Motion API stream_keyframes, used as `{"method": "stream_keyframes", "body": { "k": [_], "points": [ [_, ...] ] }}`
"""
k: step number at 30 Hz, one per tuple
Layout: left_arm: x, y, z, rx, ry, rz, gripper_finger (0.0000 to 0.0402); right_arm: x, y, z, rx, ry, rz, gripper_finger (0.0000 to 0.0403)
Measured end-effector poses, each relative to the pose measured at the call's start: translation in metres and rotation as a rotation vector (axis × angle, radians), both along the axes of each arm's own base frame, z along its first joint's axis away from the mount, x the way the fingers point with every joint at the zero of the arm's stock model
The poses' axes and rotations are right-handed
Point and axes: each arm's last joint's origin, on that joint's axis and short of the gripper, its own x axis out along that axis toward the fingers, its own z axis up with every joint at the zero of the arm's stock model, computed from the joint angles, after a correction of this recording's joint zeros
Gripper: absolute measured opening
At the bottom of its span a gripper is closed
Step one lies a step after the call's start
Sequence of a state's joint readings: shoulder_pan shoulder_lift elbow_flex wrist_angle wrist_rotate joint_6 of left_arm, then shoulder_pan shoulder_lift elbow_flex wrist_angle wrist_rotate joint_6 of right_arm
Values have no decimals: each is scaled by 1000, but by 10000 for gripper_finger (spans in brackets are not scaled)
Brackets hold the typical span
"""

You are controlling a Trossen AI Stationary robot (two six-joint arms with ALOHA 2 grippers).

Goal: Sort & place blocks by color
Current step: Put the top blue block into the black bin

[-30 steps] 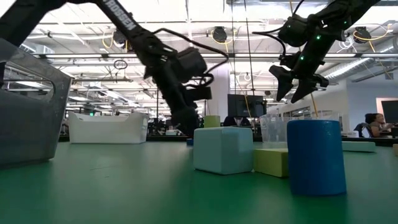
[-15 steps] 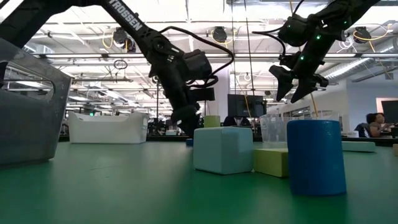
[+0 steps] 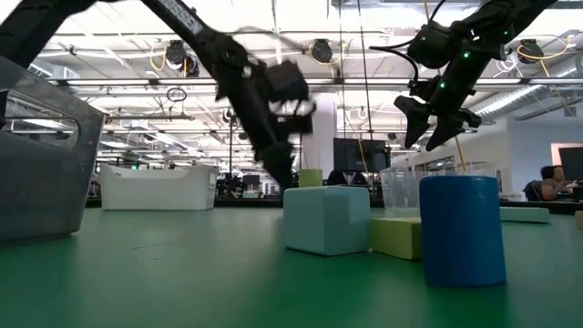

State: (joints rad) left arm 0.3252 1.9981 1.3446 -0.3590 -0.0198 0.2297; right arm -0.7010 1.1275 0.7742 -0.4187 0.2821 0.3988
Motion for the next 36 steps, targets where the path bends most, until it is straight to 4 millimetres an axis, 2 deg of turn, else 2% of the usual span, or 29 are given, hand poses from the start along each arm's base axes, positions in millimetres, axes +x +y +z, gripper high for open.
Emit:
{"method": "stream_keyframes", "body": {
  "k": [2, 5, 9, 14, 18, 20, 23, 29, 36],
  "points": [
    [-2, -1, 21, 12, -67, 27, 125, 0, 0, 0, 0, 0, 0, 265],
    [-5, -4, 41, 8, -126, 64, 125, 0, 0, 0, 2, -5, -3, 265],
    [-11, -18, 75, 17, -228, 104, 125, 1, 0, 0, 18, -25, 16, 265],
    [-19, -44, 113, 6, -350, 101, 125, 3, 0, 1, 29, -58, 43, 265],
    [-26, -72, 139, -10, -425, 61, 125, 4, 0, 2, 19, -74, 47, 265],
    [-28, -86, 144, 24, -422, 59, 125, 4, -1, 2, 16, -78, 47, 265],
    [-32, -104, 139, 58, -344, 48, 125, 4, -1, 3, 15, -78, 47, 265],
    [-44, -133, 126, 15, -171, 12, 125, 4, -1, 3, 16, -78, 48, 265],
    [-64, -199, 117, -132, -14, -82, 125, 4, -1, 3, 16, -79, 48, 265]
  ]
}}
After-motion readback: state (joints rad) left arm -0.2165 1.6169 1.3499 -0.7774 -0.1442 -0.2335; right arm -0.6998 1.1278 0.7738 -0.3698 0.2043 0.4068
